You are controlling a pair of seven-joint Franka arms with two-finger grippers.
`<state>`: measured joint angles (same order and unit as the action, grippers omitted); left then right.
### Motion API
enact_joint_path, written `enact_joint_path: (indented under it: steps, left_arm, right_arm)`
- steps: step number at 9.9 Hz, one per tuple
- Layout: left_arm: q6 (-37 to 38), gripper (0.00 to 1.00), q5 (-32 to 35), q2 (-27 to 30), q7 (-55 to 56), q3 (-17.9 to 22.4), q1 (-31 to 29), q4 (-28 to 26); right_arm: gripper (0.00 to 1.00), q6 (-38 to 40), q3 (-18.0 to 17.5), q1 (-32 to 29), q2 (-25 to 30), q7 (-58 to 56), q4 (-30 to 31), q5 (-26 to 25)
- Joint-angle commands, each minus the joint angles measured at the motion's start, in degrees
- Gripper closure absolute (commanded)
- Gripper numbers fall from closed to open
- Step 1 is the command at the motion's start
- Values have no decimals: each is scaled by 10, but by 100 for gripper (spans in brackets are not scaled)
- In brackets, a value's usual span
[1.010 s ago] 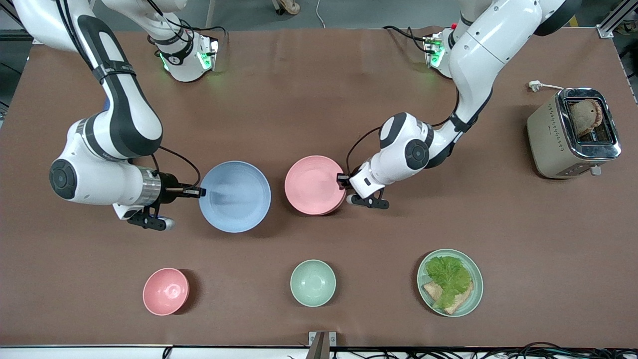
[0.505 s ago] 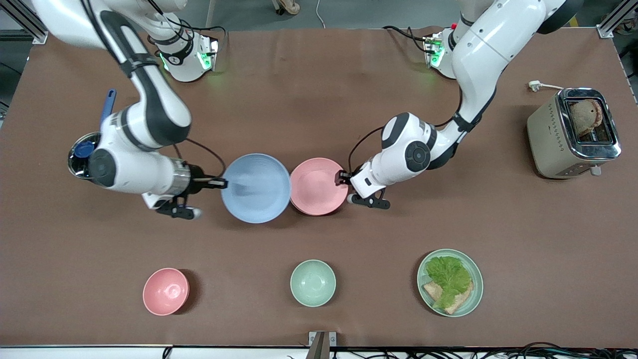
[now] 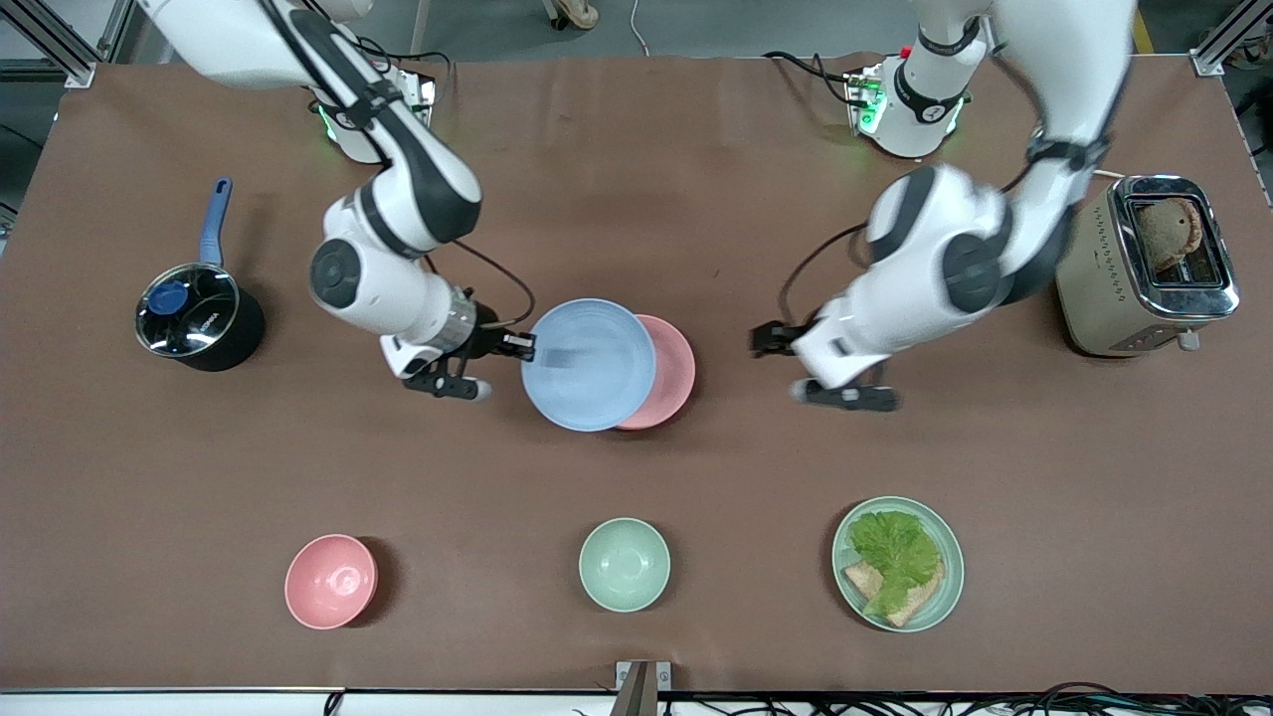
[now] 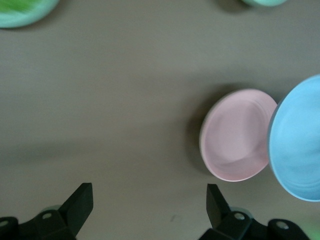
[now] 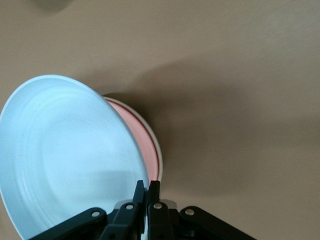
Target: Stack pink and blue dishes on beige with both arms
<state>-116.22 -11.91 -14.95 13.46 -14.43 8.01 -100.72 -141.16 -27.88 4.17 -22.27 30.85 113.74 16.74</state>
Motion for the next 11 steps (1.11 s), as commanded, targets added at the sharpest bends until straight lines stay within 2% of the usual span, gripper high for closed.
enact_joint_path:
  steps: [1, 2, 4, 7, 9, 10, 11]
  left_arm:
    - [36, 0, 14, 65, -73, 72, 4, -23]
    - [57, 0, 37, 98, -87, 111, 4, -22]
    - [92, 0, 97, 156, -107, 147, 3, -23]
    - [112, 0, 123, 212, -113, 156, -4, -52]
    - [117, 0, 123, 207, -122, 156, -14, -20]
    - [128, 0, 124, 197, -122, 156, -16, 14]
    - [161, 0, 124, 180, -122, 156, -17, 61]
  right_arm:
    - [99, -66, -2, 32, -16, 32, 24, -8]
    - [98, -99, -2, 36, -21, 33, 40, -8]
    - [97, -149, -2, 50, -51, 33, 51, -8]
    - [96, -177, -1, 58, -55, 33, 70, -9]
    - [85, -178, 0, 58, -64, 33, 73, -11]
    - [67, -179, 2, 54, -66, 32, 73, -20]
    - [24, -179, 2, 51, -65, 30, 72, -24]
